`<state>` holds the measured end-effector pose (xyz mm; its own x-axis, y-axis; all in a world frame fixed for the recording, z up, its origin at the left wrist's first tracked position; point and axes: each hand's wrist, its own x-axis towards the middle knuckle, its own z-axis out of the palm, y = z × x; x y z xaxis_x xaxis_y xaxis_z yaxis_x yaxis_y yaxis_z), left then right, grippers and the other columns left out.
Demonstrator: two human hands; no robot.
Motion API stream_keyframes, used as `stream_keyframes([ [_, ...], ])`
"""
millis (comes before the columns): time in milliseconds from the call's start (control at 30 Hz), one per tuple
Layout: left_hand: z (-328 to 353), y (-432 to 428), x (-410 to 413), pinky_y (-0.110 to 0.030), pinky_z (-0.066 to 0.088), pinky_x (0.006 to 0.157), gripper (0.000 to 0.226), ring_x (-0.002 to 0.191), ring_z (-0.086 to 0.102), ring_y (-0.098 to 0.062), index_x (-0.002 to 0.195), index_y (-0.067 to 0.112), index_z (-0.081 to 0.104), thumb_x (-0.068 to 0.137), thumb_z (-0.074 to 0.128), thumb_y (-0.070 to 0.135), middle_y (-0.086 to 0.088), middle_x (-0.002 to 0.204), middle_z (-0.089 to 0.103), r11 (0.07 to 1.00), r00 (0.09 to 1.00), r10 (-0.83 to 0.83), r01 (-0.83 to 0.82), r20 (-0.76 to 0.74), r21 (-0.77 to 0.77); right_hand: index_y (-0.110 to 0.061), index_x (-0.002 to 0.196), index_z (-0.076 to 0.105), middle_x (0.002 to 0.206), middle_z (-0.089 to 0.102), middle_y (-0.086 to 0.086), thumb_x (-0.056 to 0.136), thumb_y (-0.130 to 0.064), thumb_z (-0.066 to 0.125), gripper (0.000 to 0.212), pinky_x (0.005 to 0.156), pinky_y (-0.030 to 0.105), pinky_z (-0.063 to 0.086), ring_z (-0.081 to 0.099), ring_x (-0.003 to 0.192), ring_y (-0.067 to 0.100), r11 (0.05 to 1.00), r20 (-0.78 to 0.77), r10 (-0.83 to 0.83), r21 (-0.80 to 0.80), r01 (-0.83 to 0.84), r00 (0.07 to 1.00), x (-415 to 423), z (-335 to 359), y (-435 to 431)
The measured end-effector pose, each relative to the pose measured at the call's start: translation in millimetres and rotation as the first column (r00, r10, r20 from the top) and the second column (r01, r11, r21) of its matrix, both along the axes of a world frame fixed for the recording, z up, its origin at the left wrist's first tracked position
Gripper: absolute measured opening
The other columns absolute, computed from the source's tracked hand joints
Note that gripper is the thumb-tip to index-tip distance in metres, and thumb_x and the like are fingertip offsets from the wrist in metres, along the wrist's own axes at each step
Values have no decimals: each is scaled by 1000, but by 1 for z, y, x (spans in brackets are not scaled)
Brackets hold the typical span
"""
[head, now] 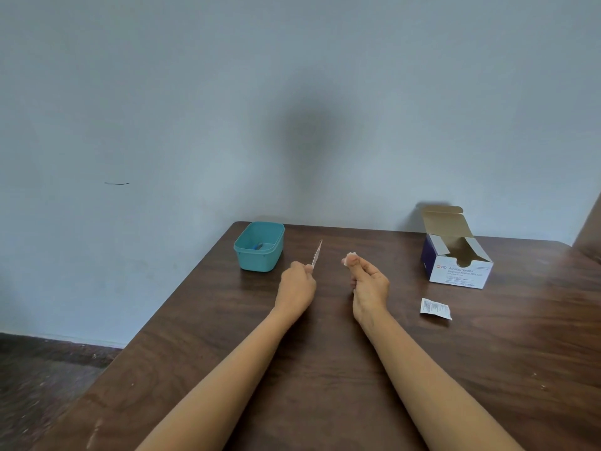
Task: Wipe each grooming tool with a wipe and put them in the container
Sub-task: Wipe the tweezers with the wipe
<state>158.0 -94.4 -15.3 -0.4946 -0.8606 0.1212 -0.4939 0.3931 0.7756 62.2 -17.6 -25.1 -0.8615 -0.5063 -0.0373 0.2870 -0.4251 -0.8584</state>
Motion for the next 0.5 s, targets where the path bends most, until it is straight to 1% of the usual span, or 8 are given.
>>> stream_keyframes([
  [67, -2, 10, 6, -22, 42, 72, 26, 88, 58, -13, 115, 5, 53, 102, 40, 24, -9, 109, 63, 998, 997, -41, 43, -72, 35, -12, 85, 71, 79, 72, 0, 81, -14, 73, 6, 59, 15, 37, 42, 58, 3, 998, 86, 54, -45, -50, 995, -2, 3, 5],
  [133, -3, 20, 12, -21, 41, 73, 27, 88, 57, -11, 115, 6, 54, 102, 39, 25, -7, 107, 64, 996, 992, -78, 82, -99, 36, -13, 86, 69, 71, 72, -4, 81, -10, 71, 5, 55, 14, 35, 39, 56, 4, 992, 132, 98, -90, -87, 986, -3, 5, 10],
  [200, -4, 29, 17, -21, 42, 73, 27, 85, 57, -10, 112, 8, 55, 103, 38, 26, -3, 99, 65, 994, 988, -104, 107, -118, 22, -13, 85, 68, 68, 72, -5, 82, -7, 68, 7, 56, 13, 36, 43, 59, 3, 983, 175, 143, -142, -119, 974, -2, 7, 17],
  [267, -6, 39, 20, -21, 43, 71, 23, 80, 58, -9, 105, 12, 55, 103, 37, 26, 4, 88, 64, 992, 984, -123, 125, -127, 11, -14, 86, 67, 71, 71, -4, 84, -7, 65, 8, 60, 16, 36, 45, 63, 3, 969, 217, 196, -191, -155, 956, -1, 8, 26],
  [333, -8, 50, 25, -22, 47, 73, 20, 78, 58, -7, 101, 15, 55, 103, 38, 26, 8, 81, 62, 990, 981, -137, 140, -138, 16, -15, 88, 66, 76, 67, -5, 85, -9, 63, 7, 61, 17, 36, 42, 63, 3, 962, 236, 234, -196, -190, 943, 2, 7, 35],
  [400, -10, 59, 29, -26, 50, 79, 21, 79, 61, -9, 100, 13, 56, 102, 40, 26, 8, 79, 65, 989, 976, -140, 144, -166, 14, -15, 88, 66, 72, 65, -7, 85, -10, 63, 7, 60, 16, 35, 40, 62, 4, 961, 242, 248, -185, -207, 938, 6, 6, 43],
  [433, -11, 64, 31, -26, 50, 79, 22, 78, 62, -10, 100, 12, 57, 101, 41, 26, 7, 77, 66, 989, 974, -139, 145, -180, 17, -15, 89, 67, 70, 65, -7, 84, -10, 64, 7, 59, 16, 35, 40, 61, 5, 961, 245, 252, -181, -211, 936, 7, 6, 47],
  [500, -12, 74, 34, -20, 49, 71, 21, 71, 61, -7, 99, 11, 56, 101, 42, 26, 6, 75, 67, 988, 968, -145, 153, -205, 26, -14, 89, 67, 67, 67, -6, 82, -10, 65, 8, 55, 15, 36, 40, 61, 6, 961, 252, 254, -172, -215, 934, 11, 5, 54],
])
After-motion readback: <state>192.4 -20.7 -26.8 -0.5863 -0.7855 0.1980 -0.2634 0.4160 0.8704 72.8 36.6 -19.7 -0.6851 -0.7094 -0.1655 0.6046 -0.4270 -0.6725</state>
